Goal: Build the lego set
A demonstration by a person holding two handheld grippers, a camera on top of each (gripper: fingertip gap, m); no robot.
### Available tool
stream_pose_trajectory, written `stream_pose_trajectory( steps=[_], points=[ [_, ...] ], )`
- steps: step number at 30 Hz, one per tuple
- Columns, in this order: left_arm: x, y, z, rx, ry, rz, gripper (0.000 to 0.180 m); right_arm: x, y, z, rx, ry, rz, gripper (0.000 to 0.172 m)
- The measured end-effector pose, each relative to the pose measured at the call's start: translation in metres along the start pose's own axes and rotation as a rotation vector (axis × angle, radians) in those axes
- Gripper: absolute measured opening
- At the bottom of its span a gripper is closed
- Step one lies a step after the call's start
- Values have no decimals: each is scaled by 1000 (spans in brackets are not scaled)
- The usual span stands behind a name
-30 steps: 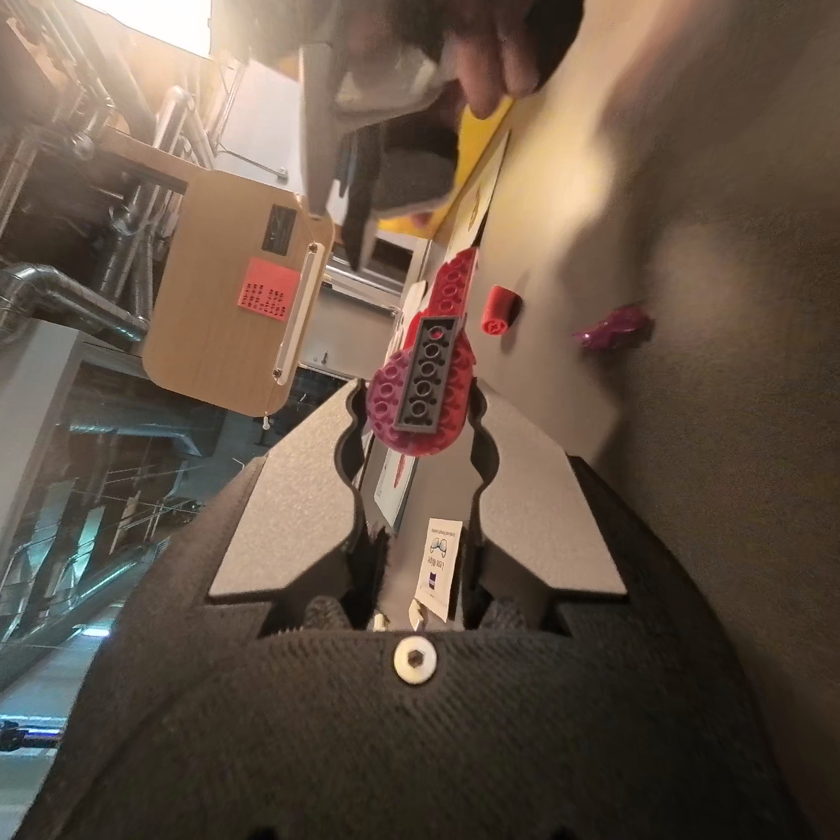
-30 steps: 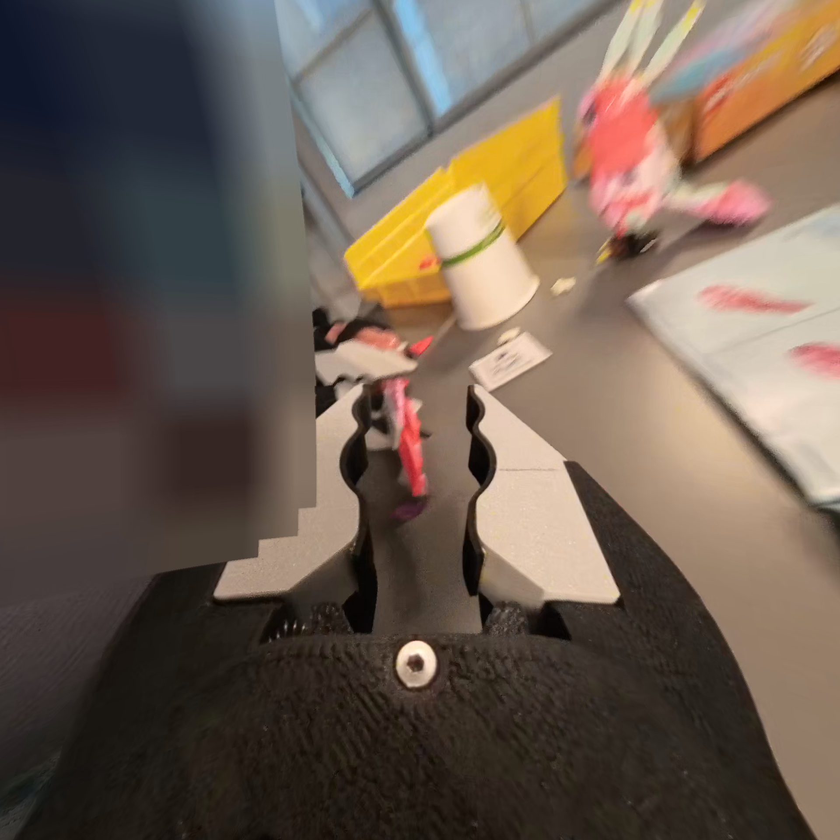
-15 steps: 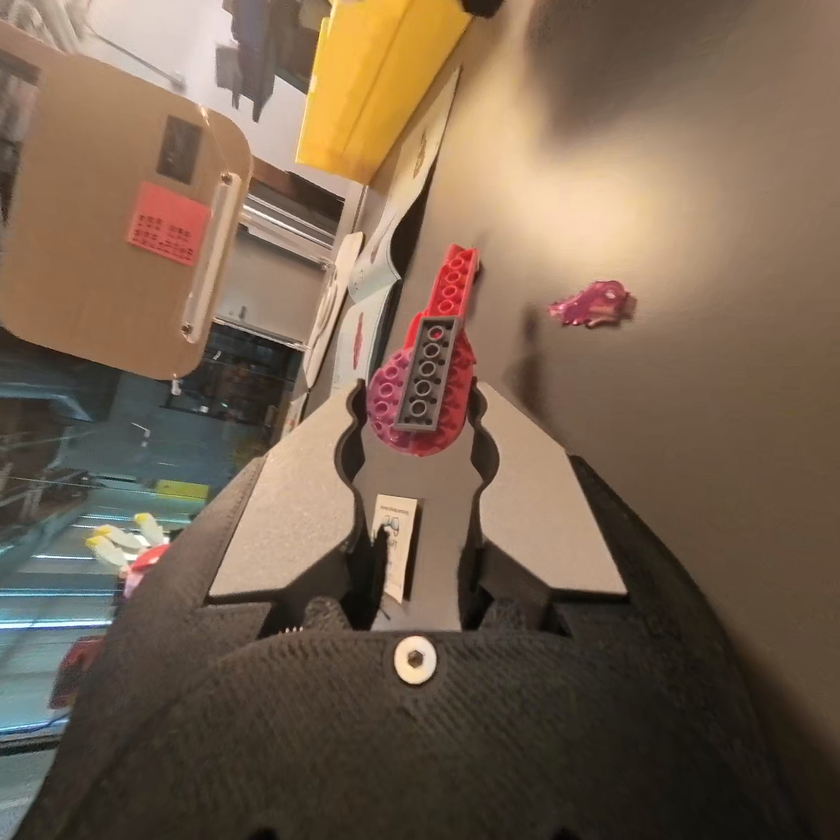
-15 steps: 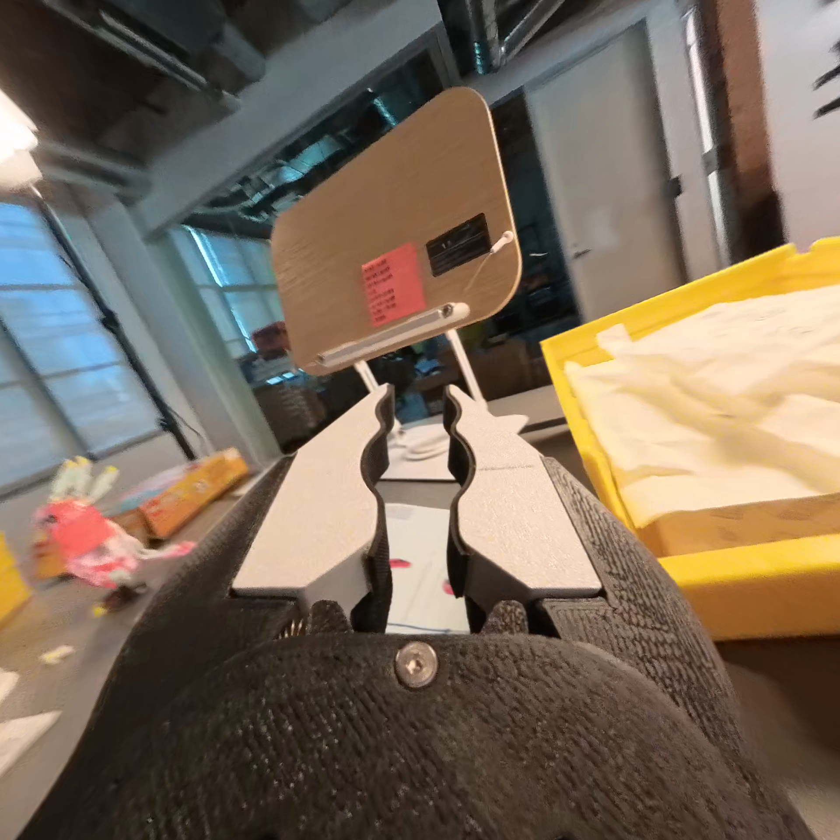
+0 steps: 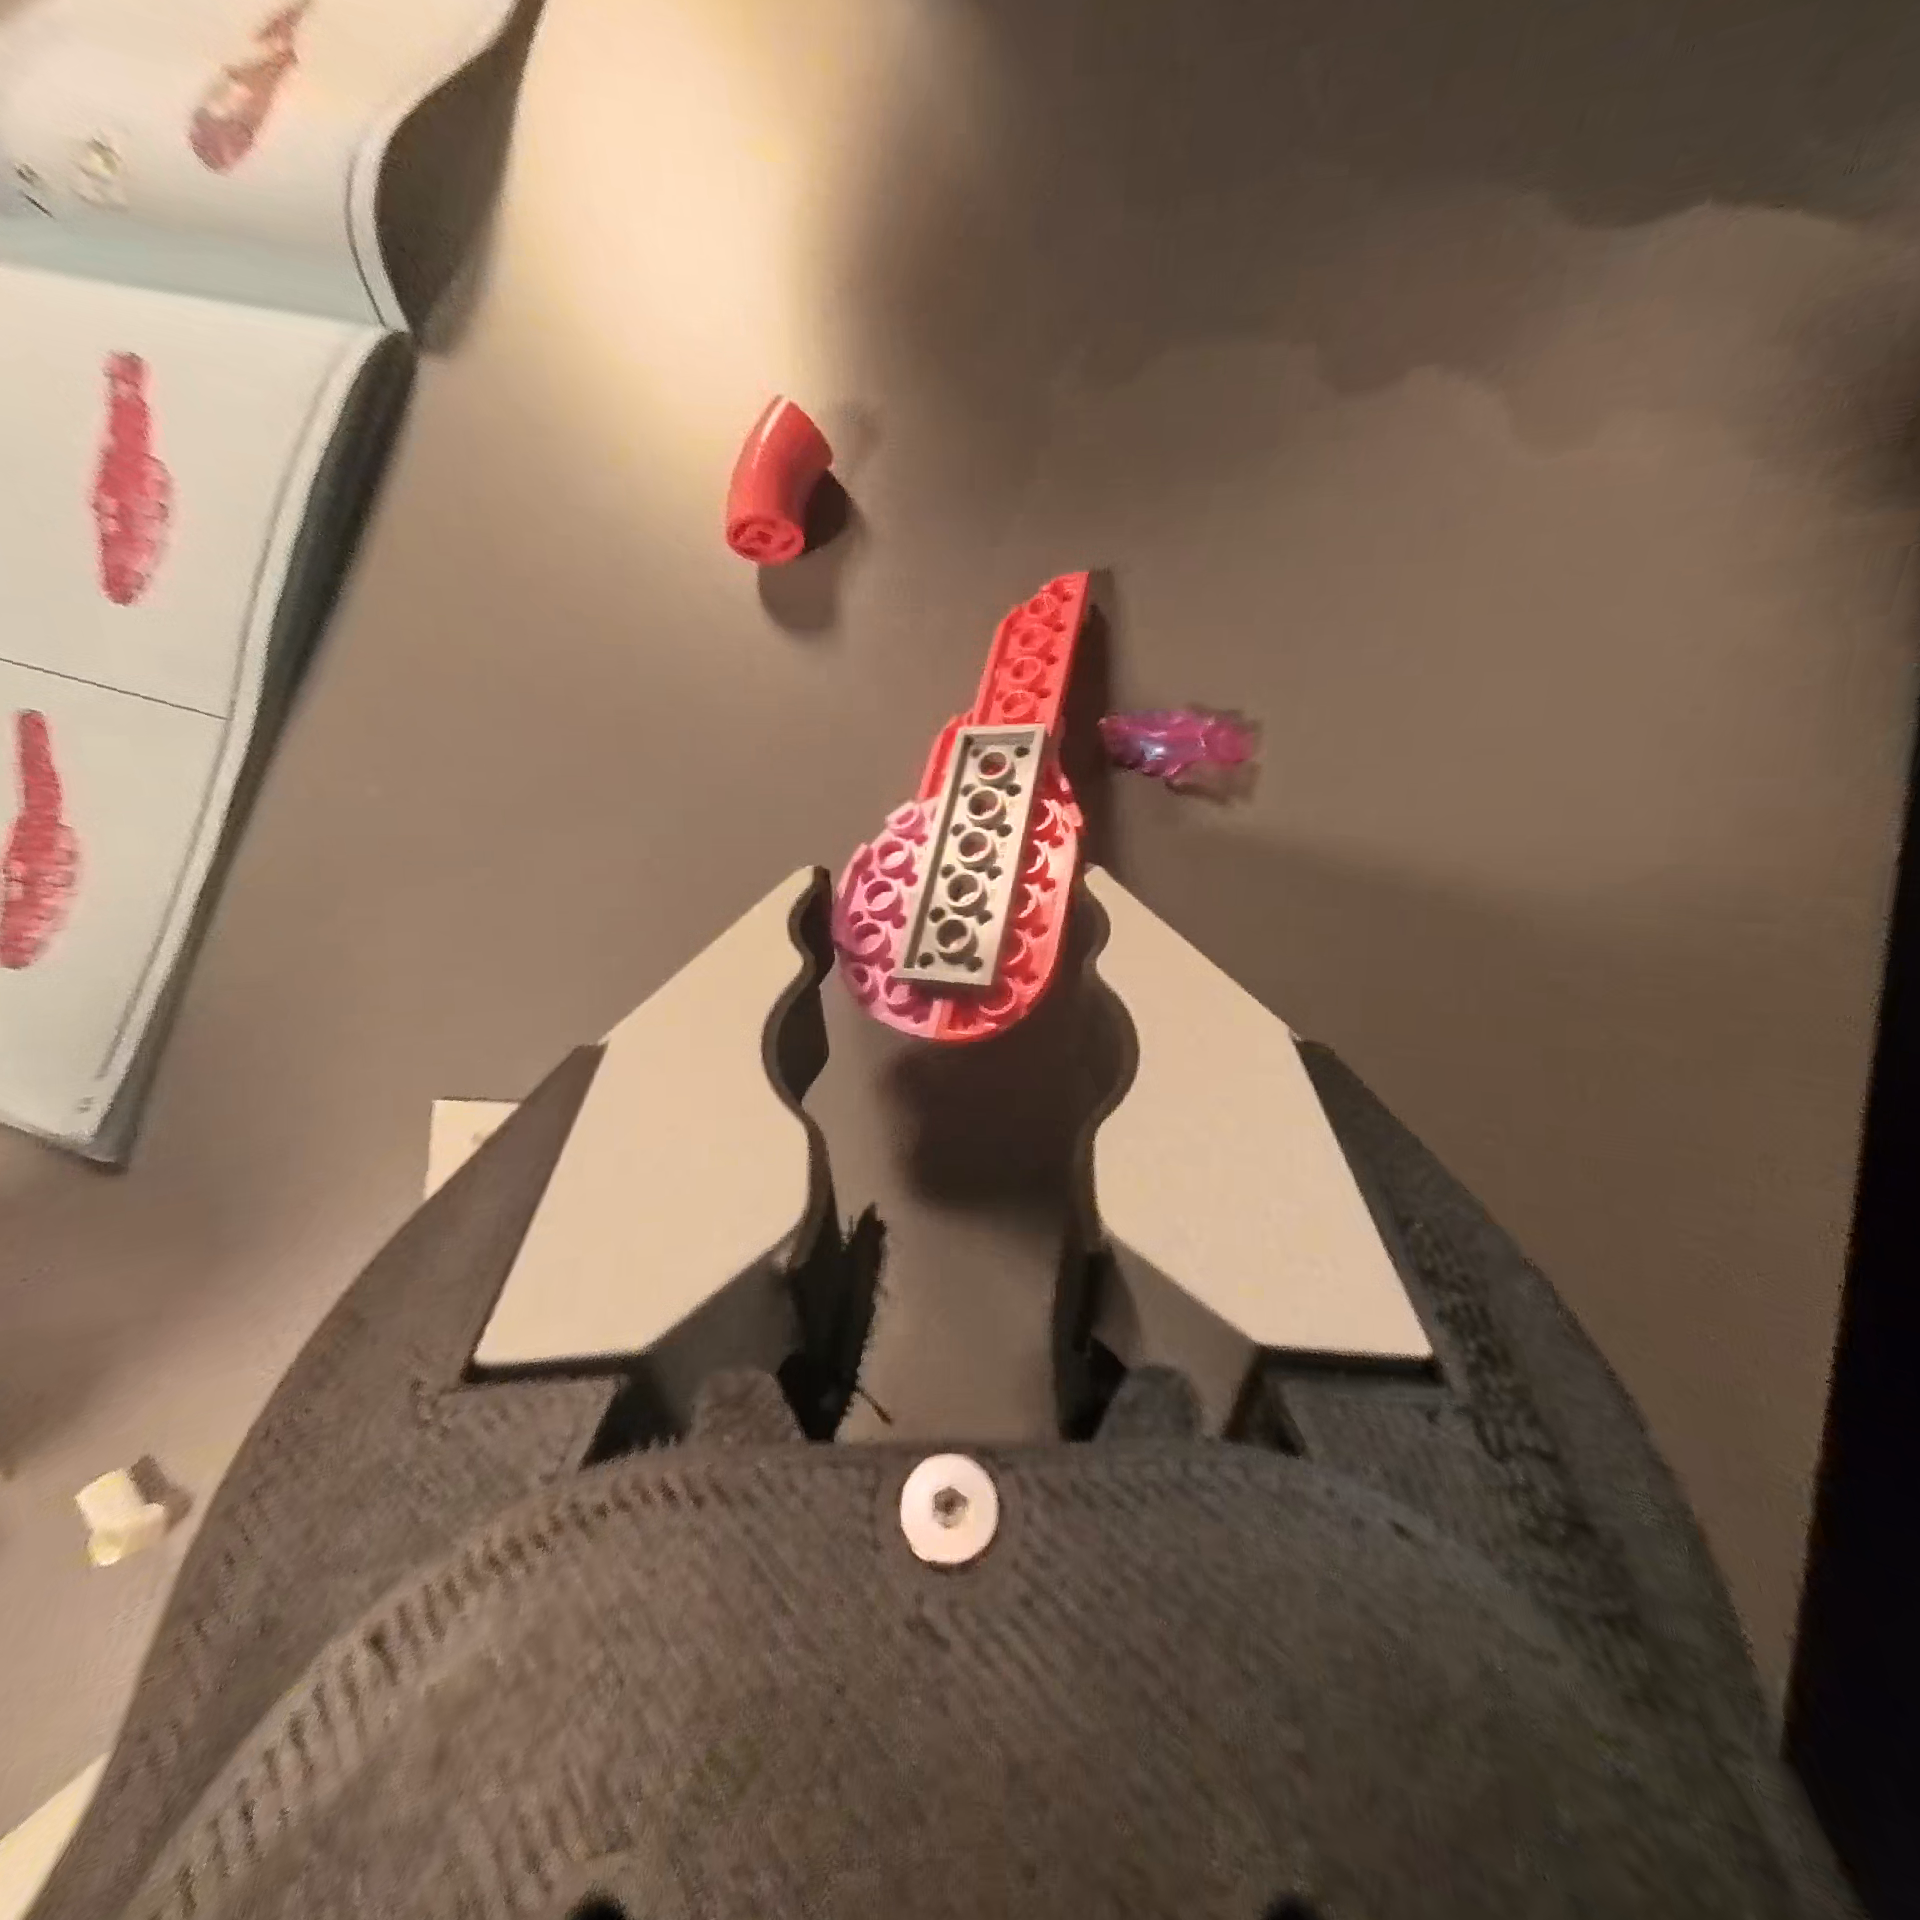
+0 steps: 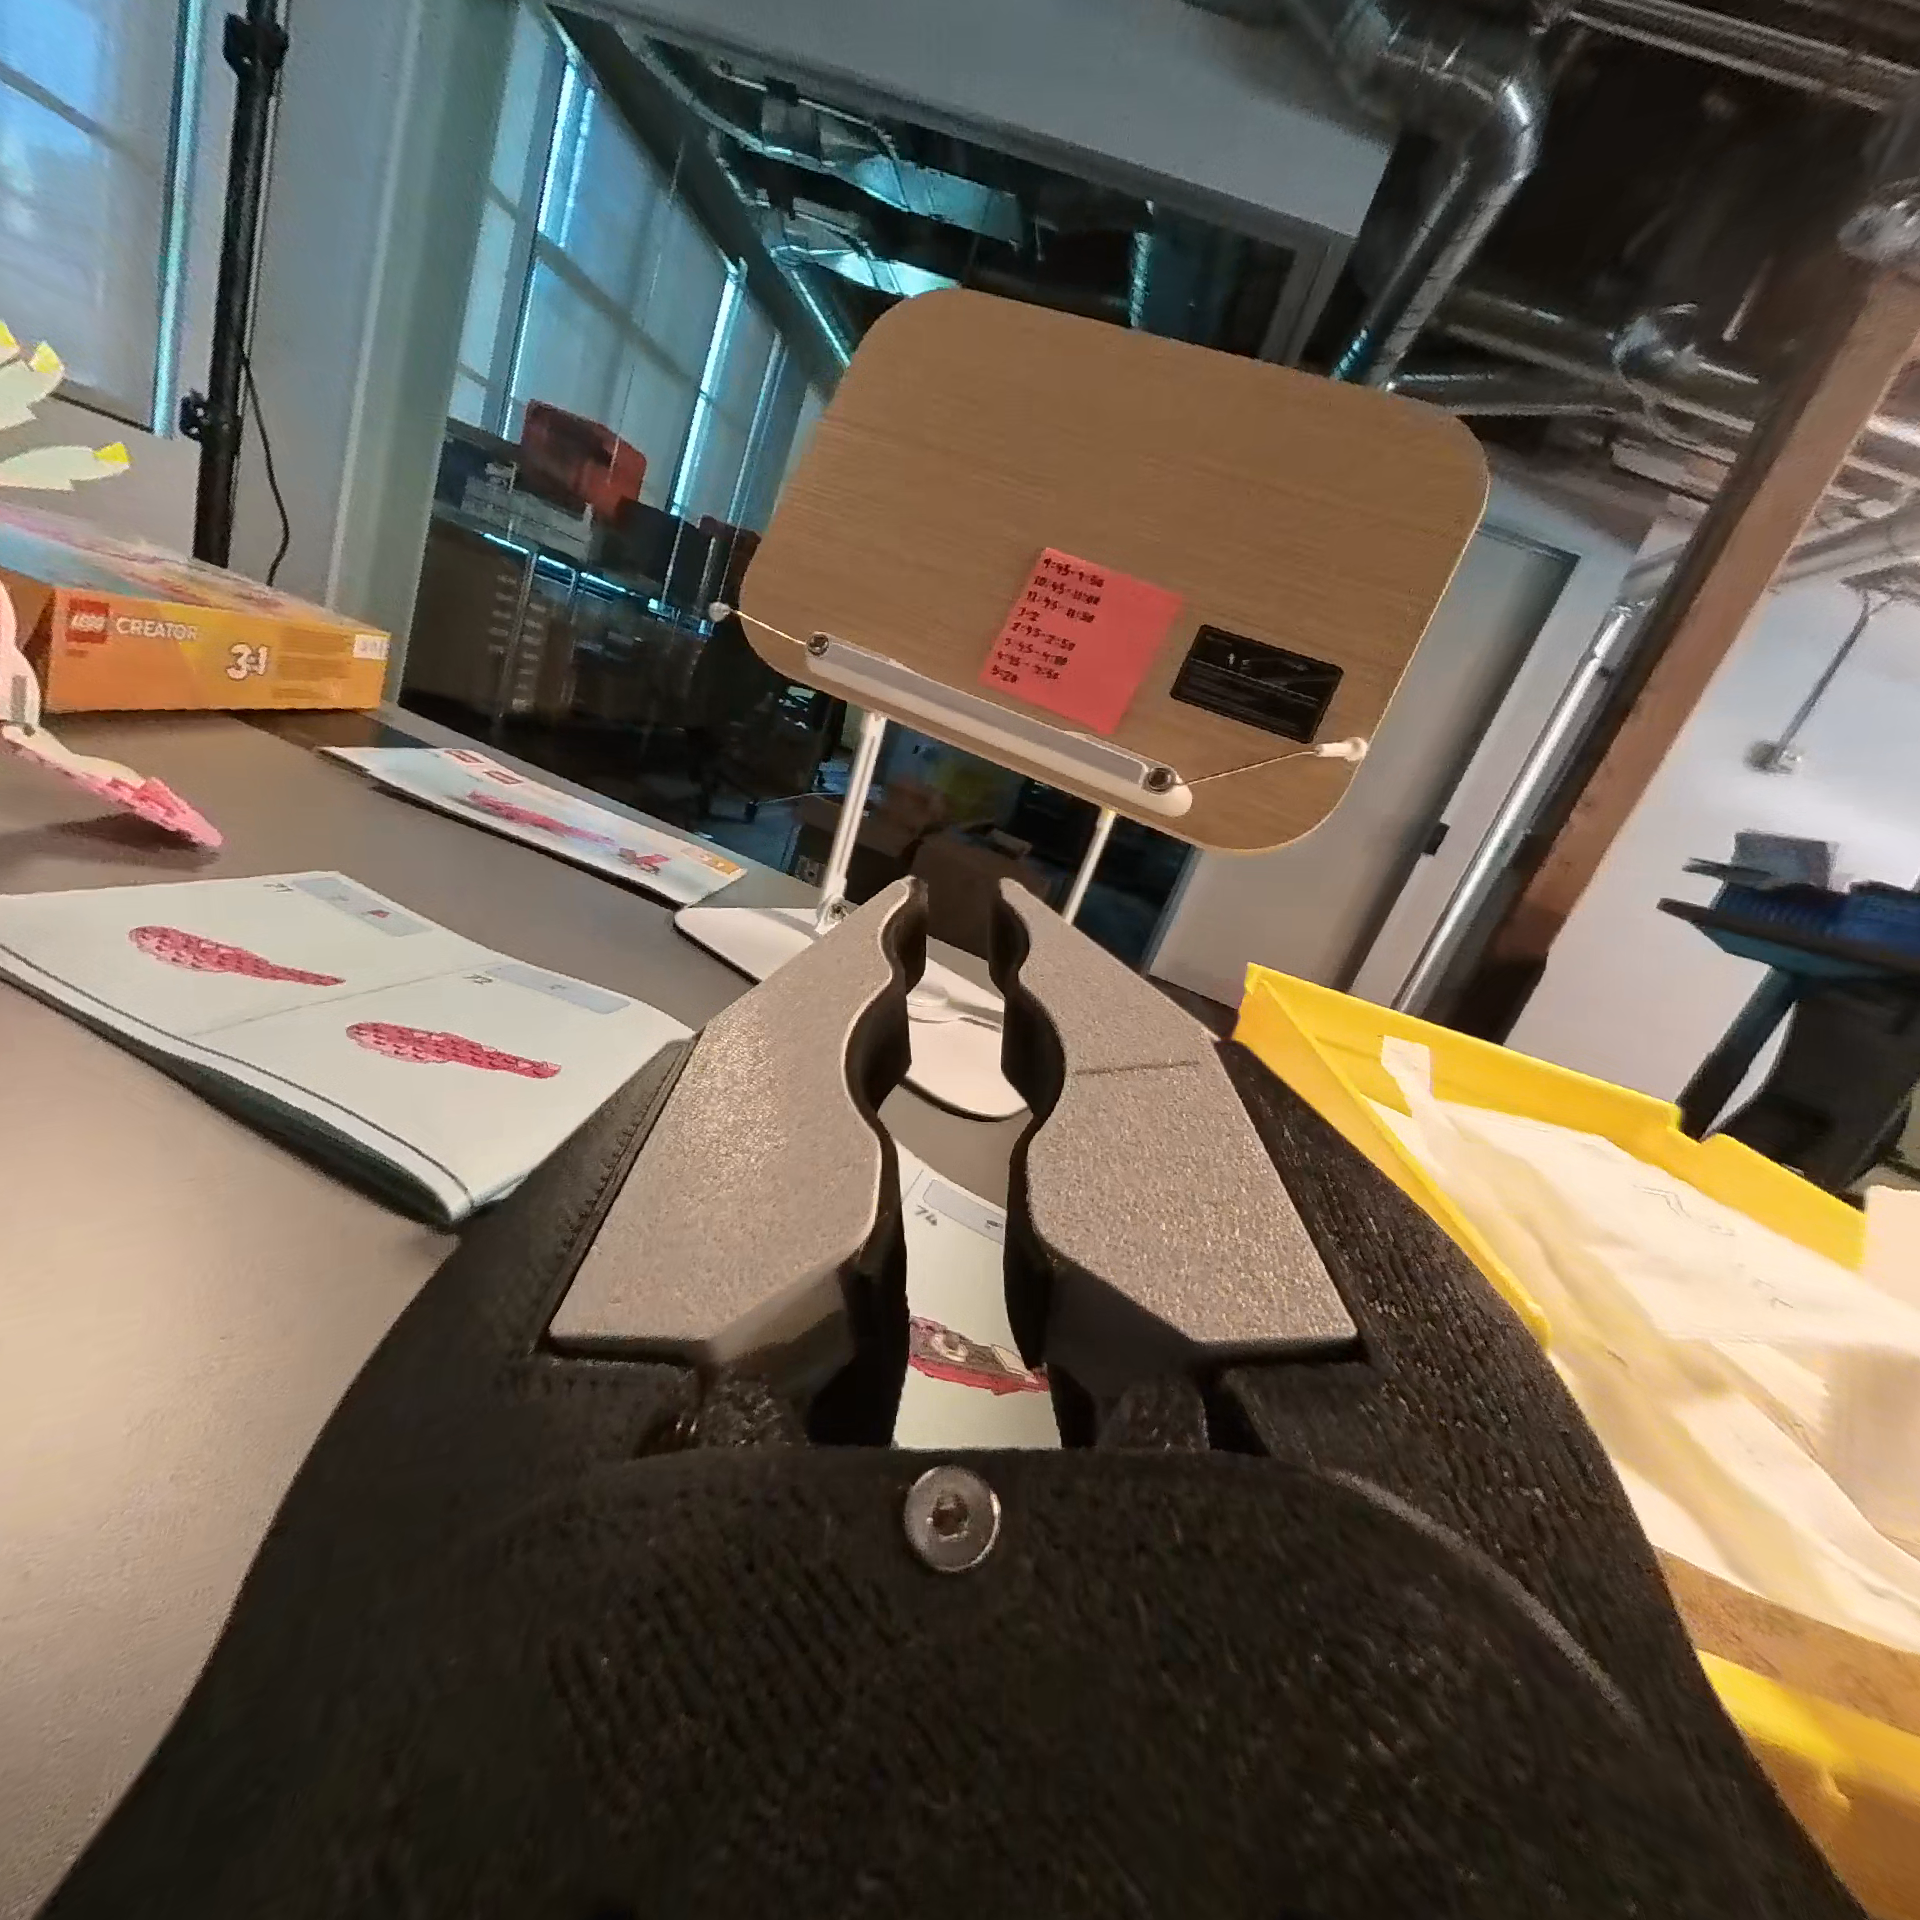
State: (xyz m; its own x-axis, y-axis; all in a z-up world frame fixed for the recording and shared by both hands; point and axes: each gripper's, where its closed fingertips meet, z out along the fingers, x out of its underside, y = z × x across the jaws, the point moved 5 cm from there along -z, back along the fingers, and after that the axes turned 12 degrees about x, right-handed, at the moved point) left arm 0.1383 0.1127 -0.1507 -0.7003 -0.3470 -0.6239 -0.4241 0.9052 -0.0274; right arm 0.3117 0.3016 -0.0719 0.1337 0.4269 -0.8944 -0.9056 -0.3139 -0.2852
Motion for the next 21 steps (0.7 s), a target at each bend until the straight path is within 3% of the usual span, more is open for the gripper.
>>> stream_pose_trajectory(
  steps=[2, 8, 14, 16, 19, 21],
  points=[
    [0, 0, 1, 29, 4, -36, 45, 0, -1, 0, 1, 1, 8, 9],
    [0, -1, -4, -3, -34, -93, 70, -3, -4, -2, -3, -30, 47, 9],
    [-7, -36, -57, -106, -324, -66, 64, -5, -6, -4, 19, -40, 33, 9],
    [0, -44, -90, -203, -419, -81, 63, -5, -9, -5, 40, -39, 41, 9],
    [24, -42, -157, -483, -562, -205, 63, -4, -12, -4, 64, -29, 45, 9],
    [55, -37, -206, -715, -596, -336, 51, -3, -14, -4, 80, -24, 42, 9]
  ],
)
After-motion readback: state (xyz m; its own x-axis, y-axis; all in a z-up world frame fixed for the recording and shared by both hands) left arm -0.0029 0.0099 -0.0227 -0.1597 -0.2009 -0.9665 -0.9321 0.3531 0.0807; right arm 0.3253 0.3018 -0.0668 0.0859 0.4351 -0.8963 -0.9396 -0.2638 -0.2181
